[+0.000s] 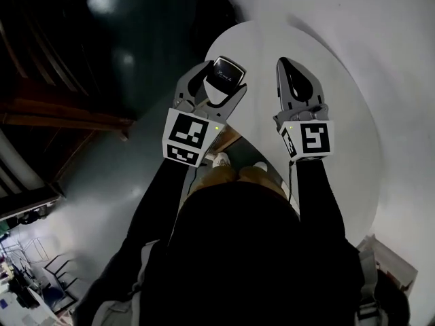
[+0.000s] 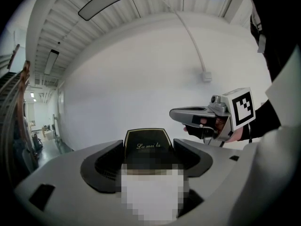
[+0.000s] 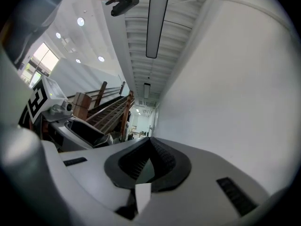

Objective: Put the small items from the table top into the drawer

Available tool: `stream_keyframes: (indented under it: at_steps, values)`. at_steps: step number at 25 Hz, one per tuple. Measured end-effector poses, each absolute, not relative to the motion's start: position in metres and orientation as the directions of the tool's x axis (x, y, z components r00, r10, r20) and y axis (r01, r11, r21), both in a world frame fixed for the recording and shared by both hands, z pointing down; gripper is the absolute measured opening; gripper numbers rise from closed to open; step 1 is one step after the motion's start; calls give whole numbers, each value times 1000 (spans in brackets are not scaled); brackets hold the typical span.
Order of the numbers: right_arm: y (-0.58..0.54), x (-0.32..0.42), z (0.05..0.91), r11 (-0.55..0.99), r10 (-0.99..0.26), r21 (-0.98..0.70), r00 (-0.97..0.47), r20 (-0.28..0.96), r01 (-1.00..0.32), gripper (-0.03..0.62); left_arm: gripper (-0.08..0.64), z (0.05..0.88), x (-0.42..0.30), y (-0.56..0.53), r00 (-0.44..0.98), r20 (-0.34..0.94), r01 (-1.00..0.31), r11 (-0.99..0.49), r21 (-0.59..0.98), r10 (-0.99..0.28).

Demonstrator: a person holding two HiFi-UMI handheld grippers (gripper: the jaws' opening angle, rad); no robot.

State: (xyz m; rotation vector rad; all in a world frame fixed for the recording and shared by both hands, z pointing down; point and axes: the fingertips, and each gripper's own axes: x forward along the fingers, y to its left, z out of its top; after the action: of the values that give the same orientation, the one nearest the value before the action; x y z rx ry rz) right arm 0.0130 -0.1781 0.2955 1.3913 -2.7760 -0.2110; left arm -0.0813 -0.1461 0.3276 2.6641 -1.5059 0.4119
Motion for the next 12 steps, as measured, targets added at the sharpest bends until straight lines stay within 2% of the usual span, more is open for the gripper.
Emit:
stream_keyframes:
  at_steps: [5,12]
  values:
    - [-181,-28,299,629,-770,137,-638,-31,-766,26,347,337,-123,-144,446,278,-871,-484,-81,-851]
    - [-188,-53,304,653,-752,146,-659,11,-743,26,347,361,-144,-145,438,342,-872,-486,-64,-831]
